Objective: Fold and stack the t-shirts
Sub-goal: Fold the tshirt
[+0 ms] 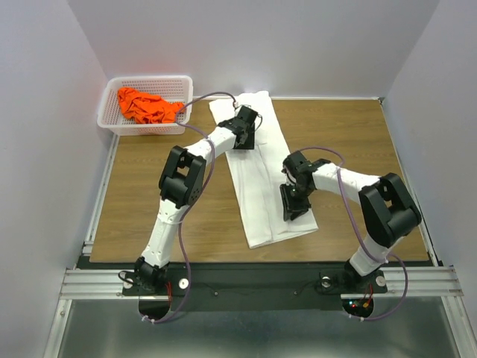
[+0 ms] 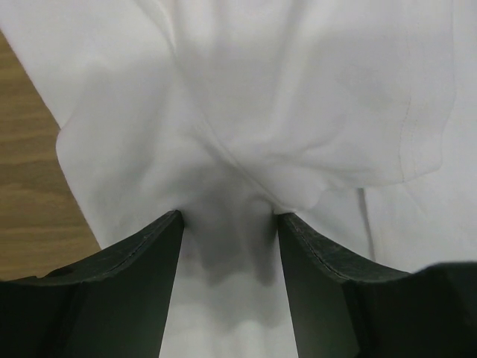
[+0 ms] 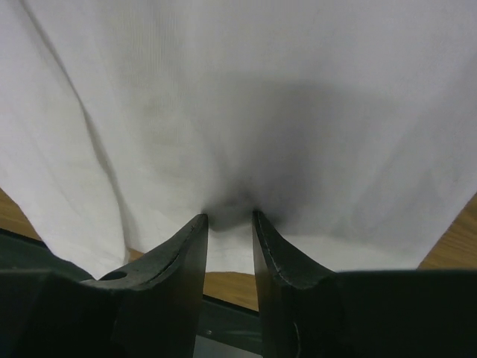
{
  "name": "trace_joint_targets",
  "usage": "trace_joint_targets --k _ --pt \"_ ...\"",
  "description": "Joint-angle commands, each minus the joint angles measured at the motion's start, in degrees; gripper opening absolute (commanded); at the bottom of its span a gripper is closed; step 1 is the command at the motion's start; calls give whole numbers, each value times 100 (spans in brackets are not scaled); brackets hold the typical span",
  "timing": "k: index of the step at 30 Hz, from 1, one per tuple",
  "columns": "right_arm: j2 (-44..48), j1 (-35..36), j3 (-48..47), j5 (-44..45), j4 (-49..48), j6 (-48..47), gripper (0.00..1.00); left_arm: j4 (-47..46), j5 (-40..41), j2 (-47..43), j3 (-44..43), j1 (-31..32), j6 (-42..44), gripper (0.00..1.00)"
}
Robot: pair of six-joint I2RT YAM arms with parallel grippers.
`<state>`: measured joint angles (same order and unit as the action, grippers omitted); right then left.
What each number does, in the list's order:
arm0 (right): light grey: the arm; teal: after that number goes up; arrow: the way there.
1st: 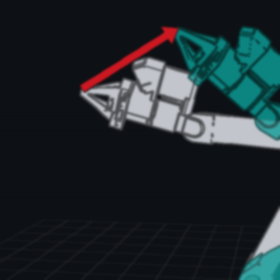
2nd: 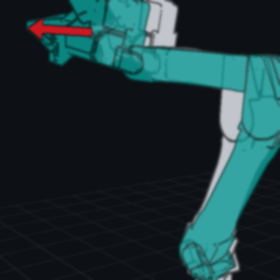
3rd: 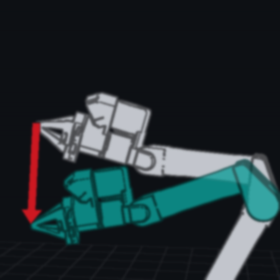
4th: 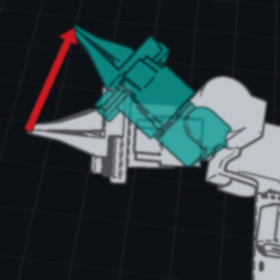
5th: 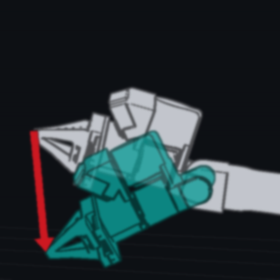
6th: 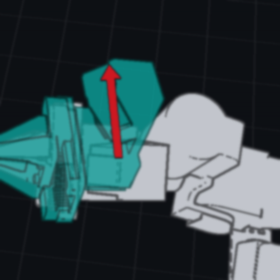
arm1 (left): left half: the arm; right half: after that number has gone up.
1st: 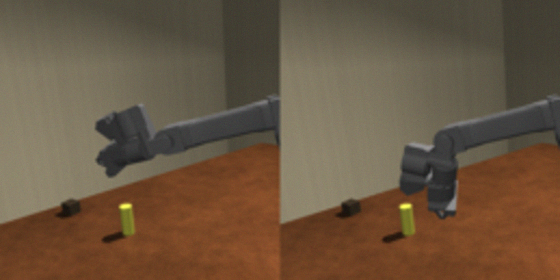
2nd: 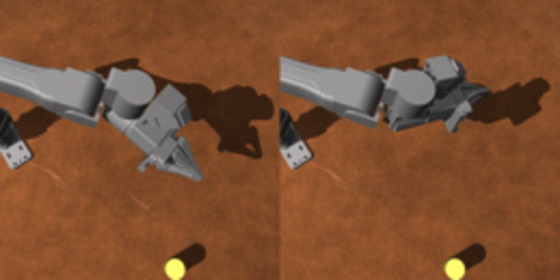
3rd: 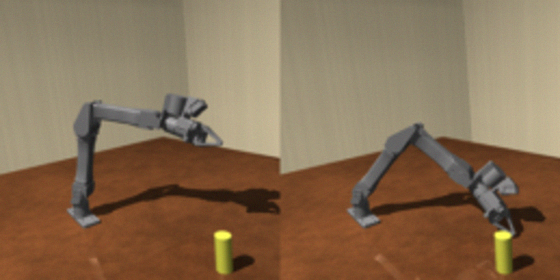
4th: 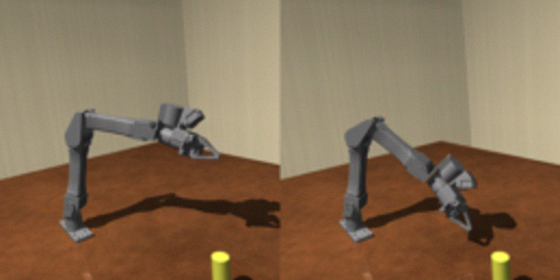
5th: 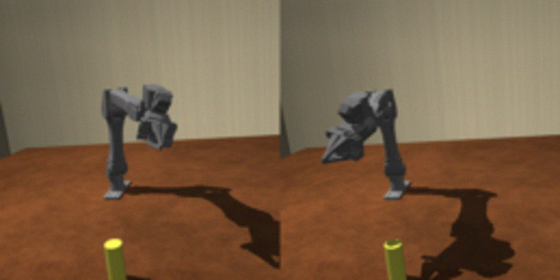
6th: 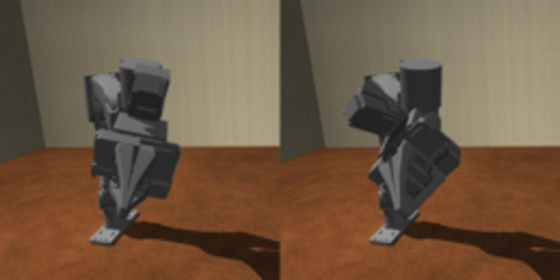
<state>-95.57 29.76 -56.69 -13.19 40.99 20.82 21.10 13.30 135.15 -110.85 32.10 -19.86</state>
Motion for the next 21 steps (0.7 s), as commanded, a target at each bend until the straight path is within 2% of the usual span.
trace_joint_targets --k 1,4,8,10,13,18,21 --pt "-269 92 -439 -236 -478 115 36 359 102 468 -682 -388 192 65" --pt "-506 109 -799 -324 -496 107 37 421 41 626 -1130 -573 245 68" --pt "-279 100 -1116 79 -478 177 41 272 -108 74 -940 -643 272 80" --pt "-86 30 -1099 361 -461 212 48 263 -152 -303 -466 -608 149 82" --pt "397 -268 -837 686 -426 238 53 228 -153 -1566 535 -442 -193 85" --pt "969 -892 -204 686 -302 151 56 447 41 -2949 2056 15 -869 85" --pt "1224 -1024 166 581 -276 107 56 649 -55 -3565 3084 358 -1388 85"
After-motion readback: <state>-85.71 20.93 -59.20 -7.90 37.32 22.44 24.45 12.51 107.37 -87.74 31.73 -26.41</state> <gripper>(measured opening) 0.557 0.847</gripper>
